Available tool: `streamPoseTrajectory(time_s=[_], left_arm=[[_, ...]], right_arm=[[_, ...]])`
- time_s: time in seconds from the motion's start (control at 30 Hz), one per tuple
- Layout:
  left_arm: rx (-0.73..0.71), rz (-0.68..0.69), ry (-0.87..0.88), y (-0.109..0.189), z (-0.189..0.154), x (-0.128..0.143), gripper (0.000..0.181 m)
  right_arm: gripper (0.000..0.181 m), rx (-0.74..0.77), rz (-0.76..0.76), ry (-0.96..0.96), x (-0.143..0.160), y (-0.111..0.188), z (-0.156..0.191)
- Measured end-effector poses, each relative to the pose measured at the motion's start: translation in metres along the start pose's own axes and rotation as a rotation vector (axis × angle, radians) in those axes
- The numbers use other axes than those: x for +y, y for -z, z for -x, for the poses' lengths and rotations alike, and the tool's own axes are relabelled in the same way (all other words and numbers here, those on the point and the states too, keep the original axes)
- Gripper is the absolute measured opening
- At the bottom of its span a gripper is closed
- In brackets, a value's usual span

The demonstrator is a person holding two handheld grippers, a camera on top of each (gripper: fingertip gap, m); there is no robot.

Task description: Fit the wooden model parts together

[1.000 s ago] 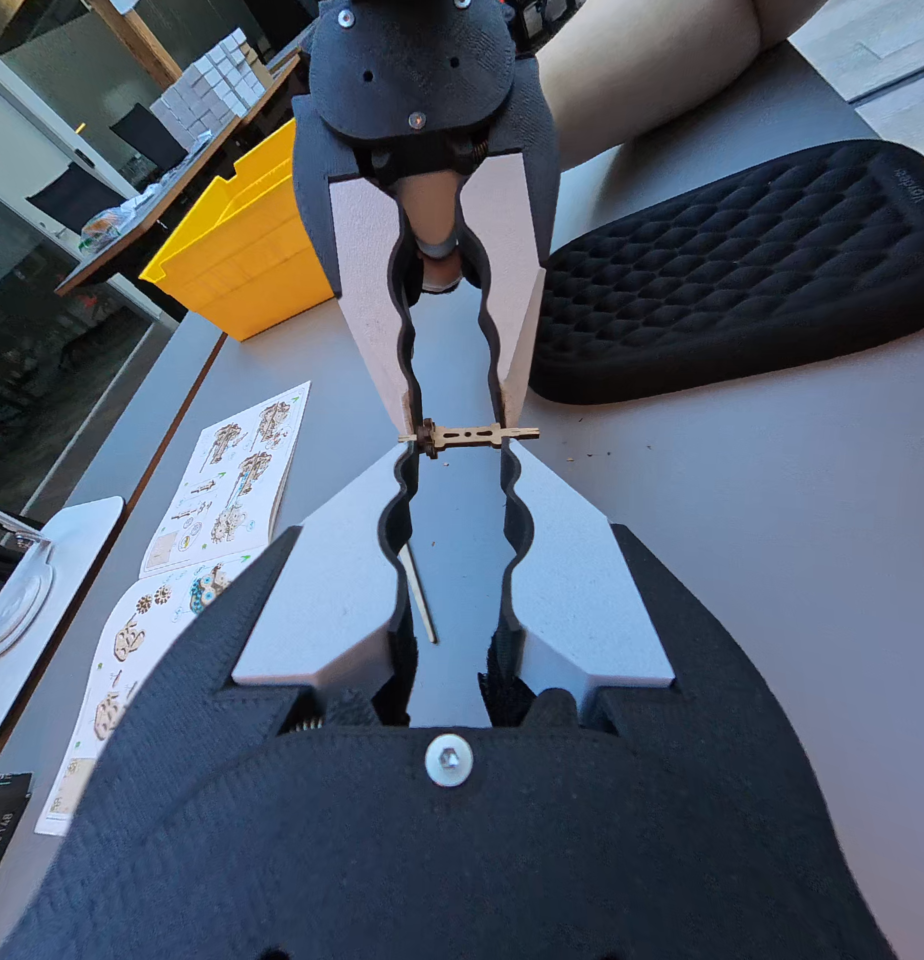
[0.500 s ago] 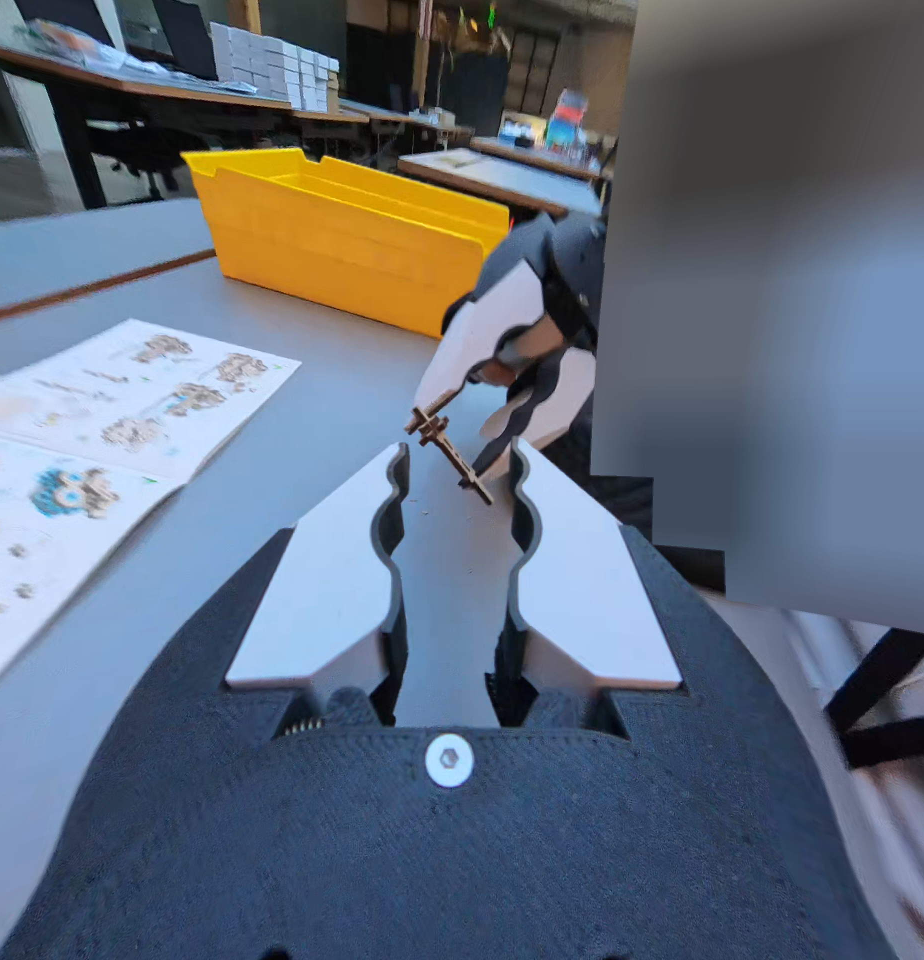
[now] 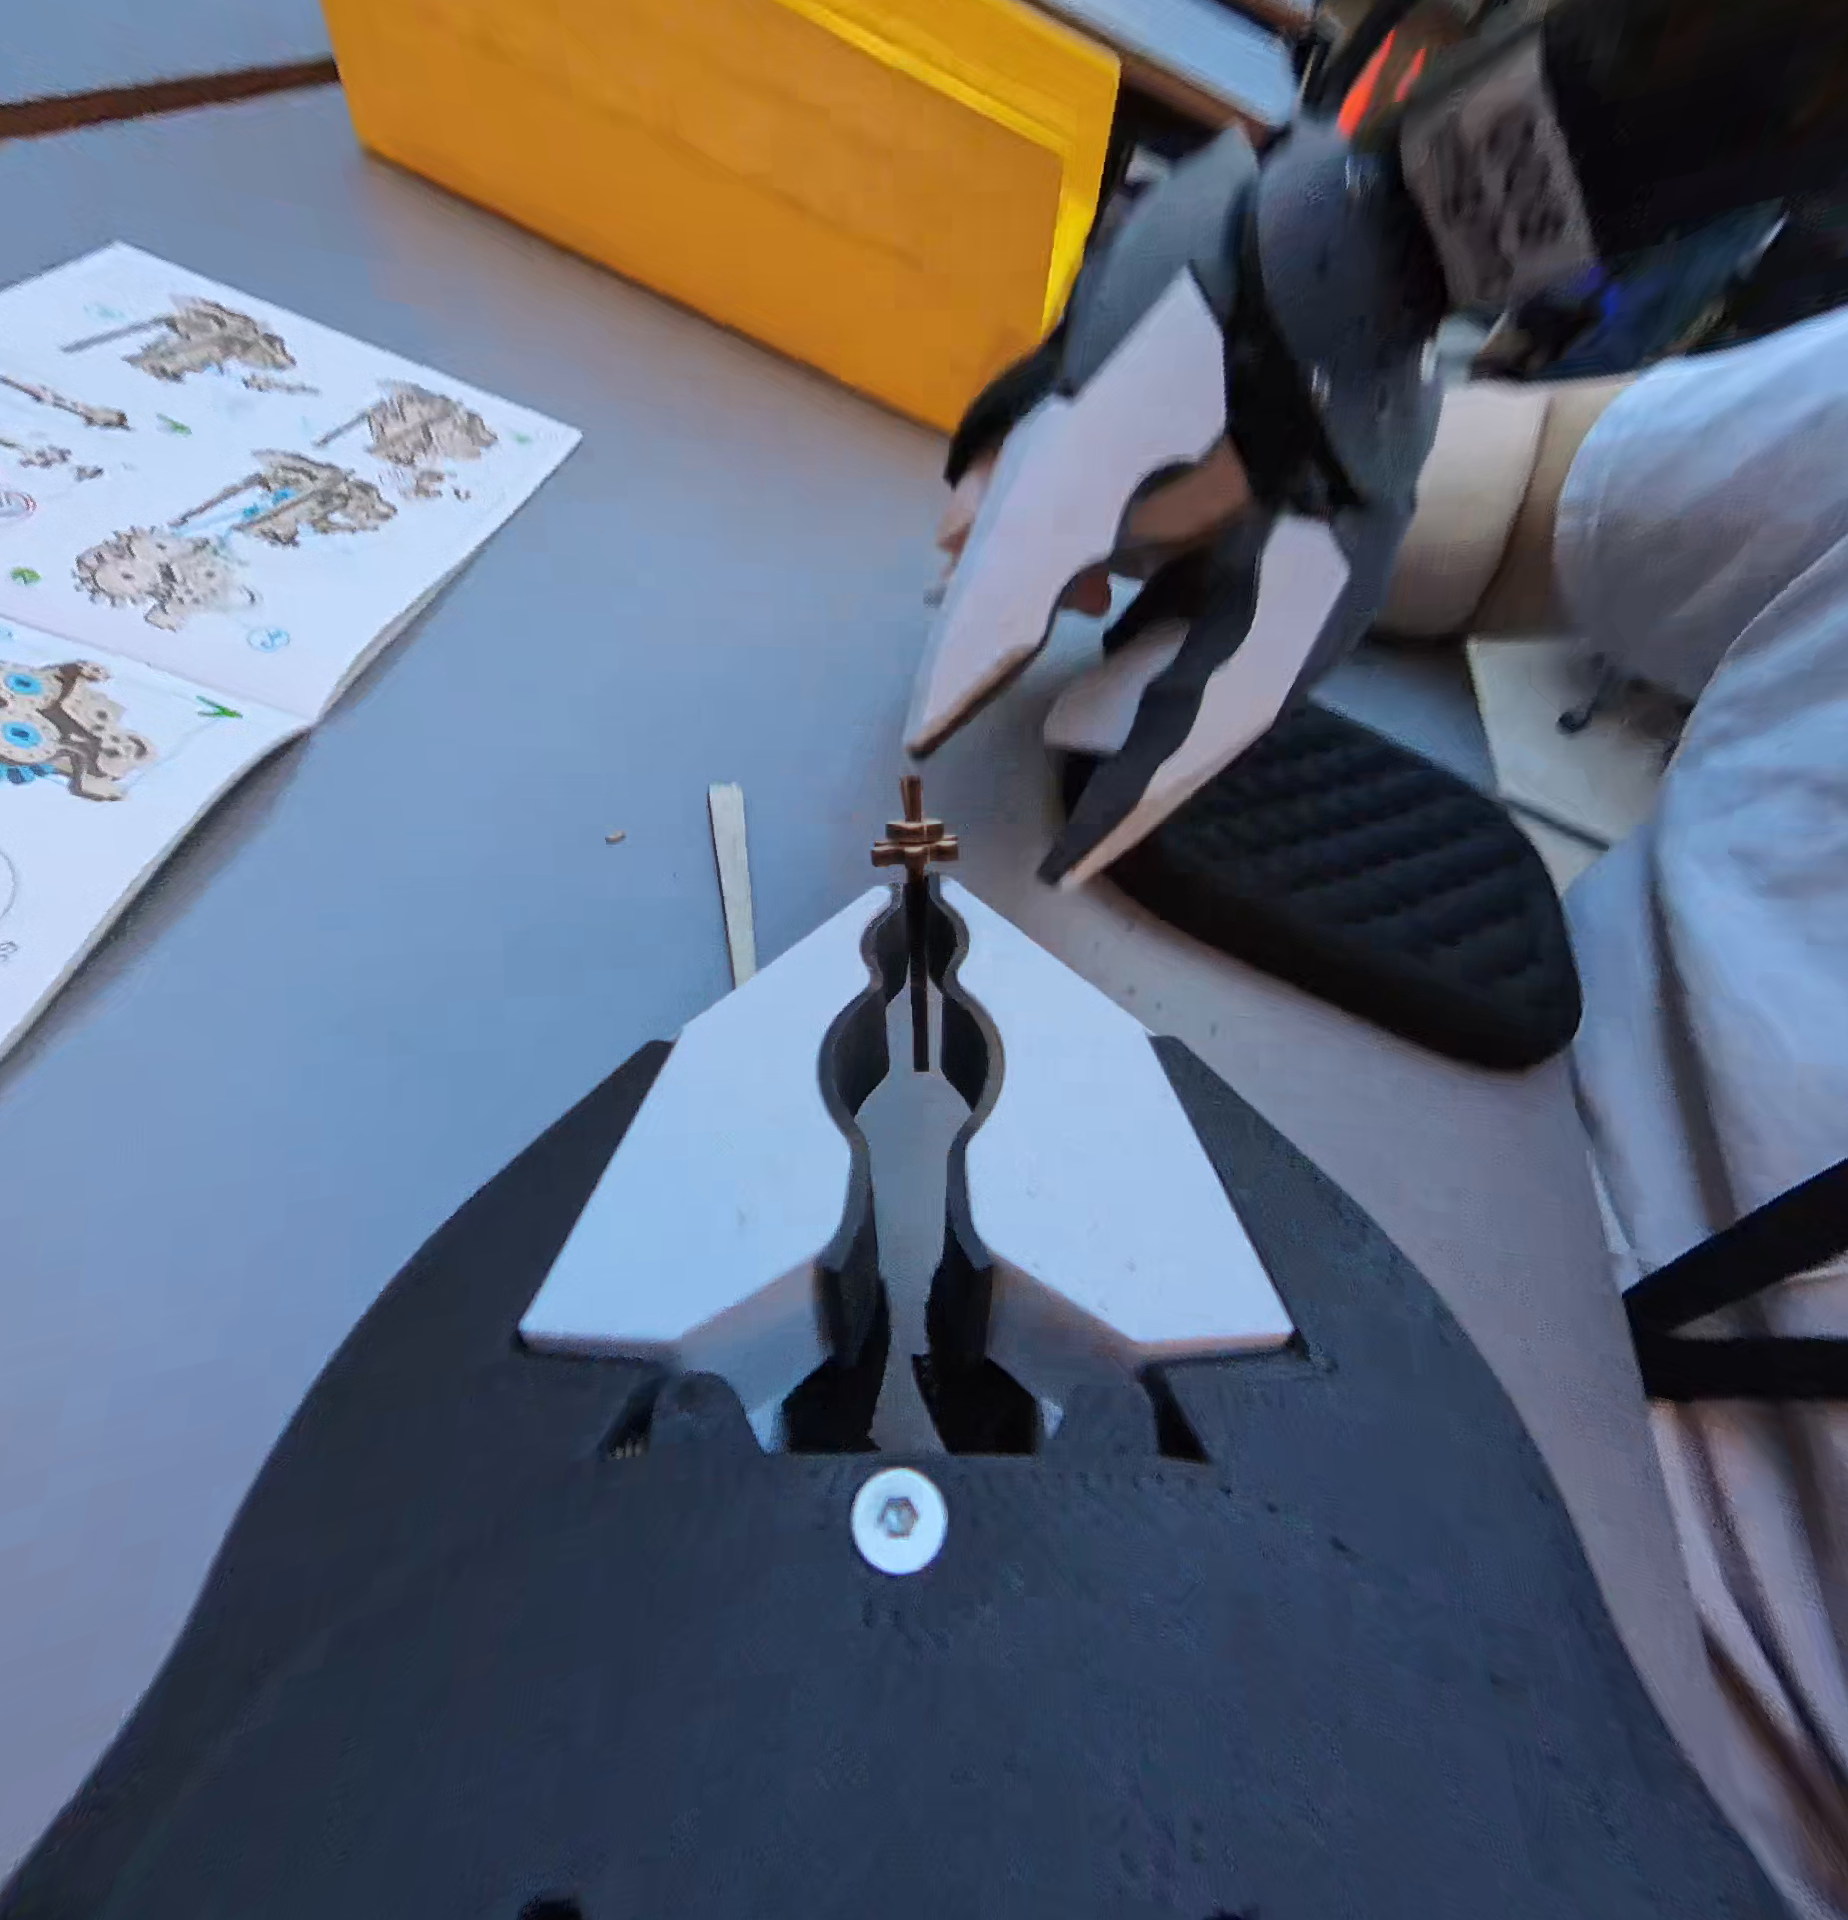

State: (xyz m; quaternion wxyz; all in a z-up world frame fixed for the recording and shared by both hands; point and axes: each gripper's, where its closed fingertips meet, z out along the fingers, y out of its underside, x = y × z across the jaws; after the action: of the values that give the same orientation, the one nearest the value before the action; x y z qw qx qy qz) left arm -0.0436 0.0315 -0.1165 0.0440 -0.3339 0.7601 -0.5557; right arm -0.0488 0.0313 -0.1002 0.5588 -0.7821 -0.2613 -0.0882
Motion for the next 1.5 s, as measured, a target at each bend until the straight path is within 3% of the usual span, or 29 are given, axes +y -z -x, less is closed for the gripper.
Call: streamPoseTrajectory(time_s=[0.07, 0.1, 0.3, 0.43, 0.77, 1.33, 1.5], left_arm=[[-0.036, 0.116, -0.096, 0.0, 0.001, 0.013, 0.0], [-0.052, 0.17, -0.15, -0.001, 0.001, 0.019, 0.0], [-0.099, 0.302, -0.333, -0.008, -0.006, 0.035, 0.0], [-0.11, 0.315, -0.36, -0.008, -0.006, 0.037, 0.0], [-0.124, 0.346, -0.388, -0.01, -0.003, 0.043, 0.0], [-0.083, 0.341, -0.544, -0.021, -0.012, 0.052, 0.0], [-0.105, 0.247, -0.618, -0.017, -0.013, 0.04, 0.001]], right_arm=[[0.025, -0.086, -0.057, -0.151, -0.003, 0.008, -0.006], [0.013, -0.146, -0.076, -0.209, -0.004, 0.01, -0.005], [0.01, -0.293, -0.055, -0.348, 0.007, -0.003, 0.009], [0.002, -0.293, 0.002, -0.305, 0.013, -0.011, 0.018], [0.007, -0.32, 0.04, -0.353, 0.02, -0.015, 0.023], [0.0, -0.327, 0.126, -0.134, 0.033, -0.012, 0.043], [0.0, -0.266, 0.024, -0.074, 0.021, -0.006, 0.032]])
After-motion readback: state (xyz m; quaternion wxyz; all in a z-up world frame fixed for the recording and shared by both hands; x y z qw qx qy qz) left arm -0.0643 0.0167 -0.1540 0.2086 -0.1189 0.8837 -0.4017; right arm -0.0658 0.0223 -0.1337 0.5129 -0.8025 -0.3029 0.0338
